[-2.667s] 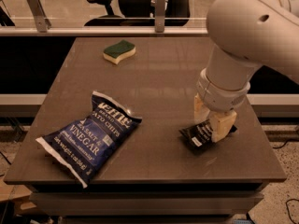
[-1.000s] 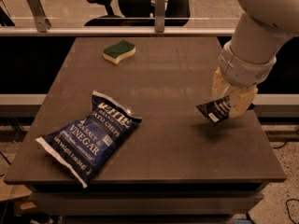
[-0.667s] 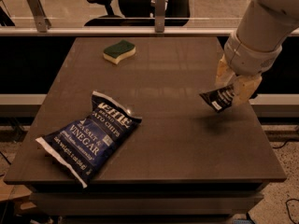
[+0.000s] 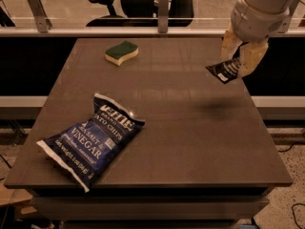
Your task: Move rxbar chocolate near sponge
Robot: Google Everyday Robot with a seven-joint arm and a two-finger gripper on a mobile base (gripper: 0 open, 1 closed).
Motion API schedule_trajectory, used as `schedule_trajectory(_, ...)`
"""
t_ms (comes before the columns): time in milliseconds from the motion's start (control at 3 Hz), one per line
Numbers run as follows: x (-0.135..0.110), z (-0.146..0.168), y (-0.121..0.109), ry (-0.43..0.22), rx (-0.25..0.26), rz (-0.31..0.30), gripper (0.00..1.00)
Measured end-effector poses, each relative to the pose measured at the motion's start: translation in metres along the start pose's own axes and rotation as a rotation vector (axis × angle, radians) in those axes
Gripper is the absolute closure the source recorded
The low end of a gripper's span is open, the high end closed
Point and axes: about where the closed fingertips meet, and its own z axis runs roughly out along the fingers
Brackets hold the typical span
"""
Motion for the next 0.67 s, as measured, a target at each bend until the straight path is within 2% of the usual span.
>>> schedule_trajectory(667,0.011,-0.01,-0.067,-0.002,0.028,-0.05,1.0)
